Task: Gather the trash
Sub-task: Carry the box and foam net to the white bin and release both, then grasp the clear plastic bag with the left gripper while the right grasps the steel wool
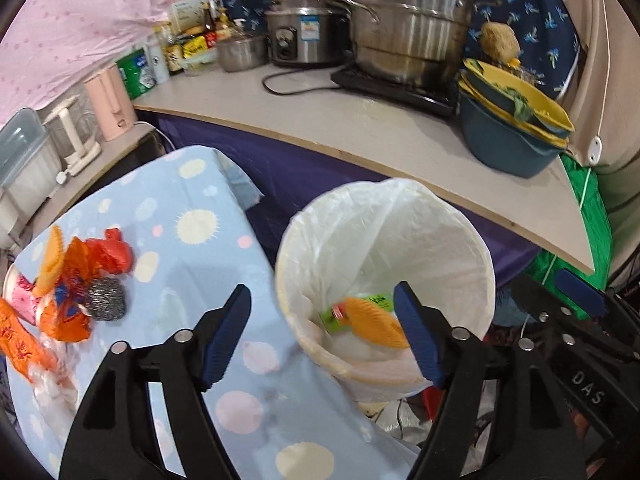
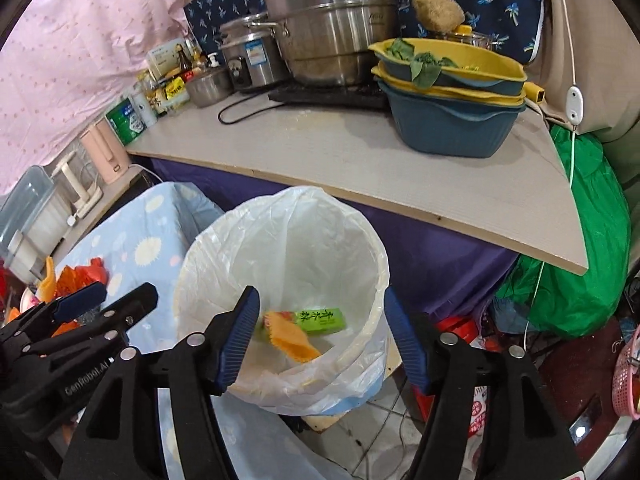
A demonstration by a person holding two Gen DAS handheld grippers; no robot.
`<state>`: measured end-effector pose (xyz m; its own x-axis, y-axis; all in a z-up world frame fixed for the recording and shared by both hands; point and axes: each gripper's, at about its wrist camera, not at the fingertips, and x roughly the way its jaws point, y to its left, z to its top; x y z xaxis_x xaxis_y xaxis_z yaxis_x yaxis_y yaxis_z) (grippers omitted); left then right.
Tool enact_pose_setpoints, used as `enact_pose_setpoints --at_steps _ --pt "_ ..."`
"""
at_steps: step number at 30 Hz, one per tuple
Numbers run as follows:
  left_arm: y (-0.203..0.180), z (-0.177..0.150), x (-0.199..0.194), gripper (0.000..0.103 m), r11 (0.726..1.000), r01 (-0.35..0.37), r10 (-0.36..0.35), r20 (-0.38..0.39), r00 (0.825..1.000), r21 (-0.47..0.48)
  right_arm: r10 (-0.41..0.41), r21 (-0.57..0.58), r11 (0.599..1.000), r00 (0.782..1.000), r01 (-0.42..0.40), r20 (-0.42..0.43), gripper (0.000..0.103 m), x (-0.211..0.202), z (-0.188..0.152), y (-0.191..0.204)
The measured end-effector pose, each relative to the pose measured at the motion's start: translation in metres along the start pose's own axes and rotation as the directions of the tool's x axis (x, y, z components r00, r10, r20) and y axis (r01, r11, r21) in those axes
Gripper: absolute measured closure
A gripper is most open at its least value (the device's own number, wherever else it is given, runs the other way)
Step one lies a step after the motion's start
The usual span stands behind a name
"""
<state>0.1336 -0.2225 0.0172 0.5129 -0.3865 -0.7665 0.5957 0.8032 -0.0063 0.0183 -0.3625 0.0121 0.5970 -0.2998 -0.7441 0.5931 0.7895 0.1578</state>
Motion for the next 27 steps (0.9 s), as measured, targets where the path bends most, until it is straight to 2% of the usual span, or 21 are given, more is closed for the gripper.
enact_pose_setpoints --at_steps 6,10,15,18,20,27 --pt "0.026 -0.005 -0.024 0.026 0.998 -0.029 0.032 0.046 0.998 -0.050 0.016 -0.028 0.999 0.999 -0.015 0.041 0.034 -0.021 0.000 0.017" --pt "0.048 -0.016 -0.037 0.026 0.993 -0.070 0.076 0.059 0.995 -0.092 0.041 -0.051 0.998 0.998 -0.039 0.036 0.034 -0.026 -0.007 0.033" --pt "0.081 -0.036 -0.048 0.026 0.983 -0.108 0.114 0.036 0.993 -0.148 0.053 -0.103 0.993 0.998 -0.050 0.029 0.033 -0.030 -0.020 0.064" --pt "0.108 -0.051 -0.055 0.026 0.969 -0.149 0.156 0.022 0.988 -0.195 0.070 -0.121 0.990 0.997 -0.067 0.015 0.033 -0.029 -0.028 0.082" --pt "0.125 -0.062 -0.060 0.022 0.957 -0.188 0.195 0.012 0.981 -0.222 0.084 -0.135 0.987 0.996 -0.082 0.004 0.033 -0.028 -0.034 0.095" --pt "0.193 -0.105 -0.068 0.013 0.894 -0.303 0.301 -0.058 0.952 -0.331 0.134 -0.218 0.966 0.990 -0.140 -0.039 0.033 -0.024 -0.058 0.151"
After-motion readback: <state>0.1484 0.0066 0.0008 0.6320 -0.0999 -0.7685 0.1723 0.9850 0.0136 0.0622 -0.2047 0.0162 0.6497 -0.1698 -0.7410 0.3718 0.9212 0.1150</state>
